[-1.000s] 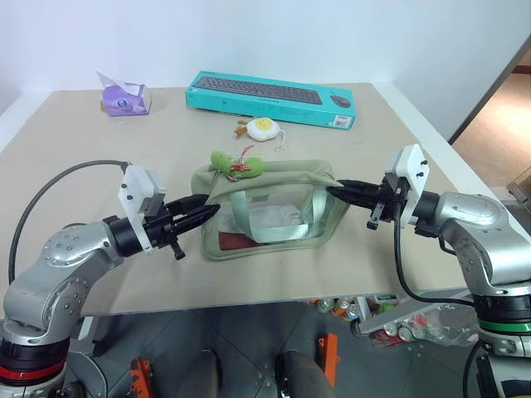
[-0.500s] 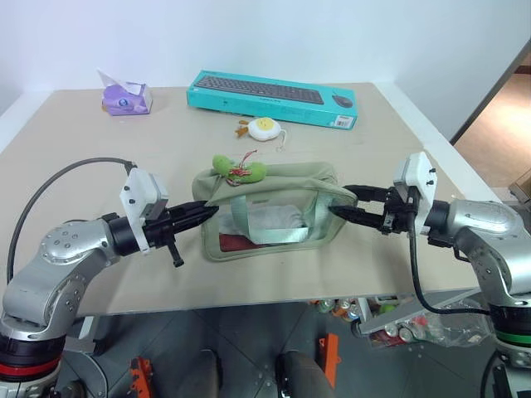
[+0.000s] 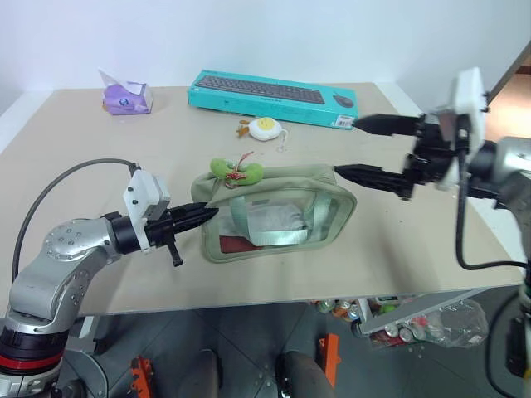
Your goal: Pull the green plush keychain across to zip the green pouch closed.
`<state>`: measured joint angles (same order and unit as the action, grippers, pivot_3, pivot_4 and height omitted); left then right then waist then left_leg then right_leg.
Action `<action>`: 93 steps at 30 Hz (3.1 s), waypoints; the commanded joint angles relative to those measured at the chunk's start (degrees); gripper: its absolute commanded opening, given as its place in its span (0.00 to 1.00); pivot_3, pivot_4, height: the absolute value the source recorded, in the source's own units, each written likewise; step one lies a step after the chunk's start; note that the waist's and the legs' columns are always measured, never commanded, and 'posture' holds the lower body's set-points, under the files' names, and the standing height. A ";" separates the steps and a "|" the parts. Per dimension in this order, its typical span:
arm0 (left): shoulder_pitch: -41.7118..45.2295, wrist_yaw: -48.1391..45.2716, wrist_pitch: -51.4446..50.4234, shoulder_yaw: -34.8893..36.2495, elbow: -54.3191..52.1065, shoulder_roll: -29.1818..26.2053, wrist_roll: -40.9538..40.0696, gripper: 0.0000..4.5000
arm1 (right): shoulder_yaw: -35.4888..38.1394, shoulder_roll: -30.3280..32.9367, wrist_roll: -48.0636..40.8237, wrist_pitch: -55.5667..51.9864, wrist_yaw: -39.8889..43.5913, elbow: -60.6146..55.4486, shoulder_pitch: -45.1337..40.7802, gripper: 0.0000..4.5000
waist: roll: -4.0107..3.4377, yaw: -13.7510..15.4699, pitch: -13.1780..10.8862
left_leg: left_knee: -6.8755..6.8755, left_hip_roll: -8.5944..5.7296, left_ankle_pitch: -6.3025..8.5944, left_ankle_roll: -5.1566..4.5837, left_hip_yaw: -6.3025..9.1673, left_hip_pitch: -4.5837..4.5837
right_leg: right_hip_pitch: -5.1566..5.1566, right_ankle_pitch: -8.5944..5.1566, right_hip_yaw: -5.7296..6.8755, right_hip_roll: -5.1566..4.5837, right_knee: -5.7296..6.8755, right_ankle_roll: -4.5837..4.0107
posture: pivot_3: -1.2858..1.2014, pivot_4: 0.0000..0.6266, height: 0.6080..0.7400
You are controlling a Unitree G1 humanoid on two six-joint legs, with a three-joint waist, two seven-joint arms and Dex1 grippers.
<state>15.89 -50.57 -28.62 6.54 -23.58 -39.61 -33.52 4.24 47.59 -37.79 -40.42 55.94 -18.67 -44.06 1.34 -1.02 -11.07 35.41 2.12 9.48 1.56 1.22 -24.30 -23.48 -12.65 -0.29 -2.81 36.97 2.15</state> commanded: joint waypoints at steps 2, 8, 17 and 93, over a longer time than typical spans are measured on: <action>0.39 -0.53 0.38 -1.67 -1.19 -0.25 0.51 0.00 | -6.59 -4.35 4.09 4.43 0.55 -0.05 -3.28 0.99 | 0.00 0.19 0.00 | 0.01 -0.04 0.00 0.00 0.00 -0.04 | -0.01 -0.02 0.00 -0.04 0.00 0.03 | 0.52 0.24 1.00; 0.68 0.08 0.17 -2.00 -1.47 0.11 0.24 0.00 | -10.72 -8.15 8.14 9.84 3.44 4.62 -6.47 0.99 | 0.00 0.23 0.00 | 0.00 -0.16 0.00 0.01 0.01 -0.08 | 0.00 -0.04 0.00 -0.13 -0.02 0.10 | 0.52 0.24 1.00; 1.15 1.43 0.03 -2.96 -2.08 1.06 0.40 0.00 | -14.09 -12.98 11.39 14.04 8.08 10.34 -11.31 0.99 | 0.00 0.25 0.00 | 0.00 -0.15 0.00 0.00 0.06 -0.06 | 0.02 -0.04 0.03 -0.11 -0.01 0.09 | 0.52 0.24 1.00; 5.76 6.43 2.44 -2.46 3.61 6.37 3.11 0.00 | -5.82 -5.95 20.05 20.82 5.26 9.30 -8.15 0.02 | -0.01 0.08 -0.01 | -0.05 -0.15 0.00 0.01 0.04 -0.06 | -0.01 -0.06 0.03 -0.10 -0.01 0.07 | 0.52 0.24 1.00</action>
<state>20.91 -45.06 -25.65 2.31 -19.84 -32.99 -29.91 -4.54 40.43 -17.21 -20.13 62.07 -7.97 -51.95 1.33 -0.94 -11.08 35.35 1.97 9.48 1.57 1.25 -24.36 -23.50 -12.70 -0.26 -2.91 36.96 2.22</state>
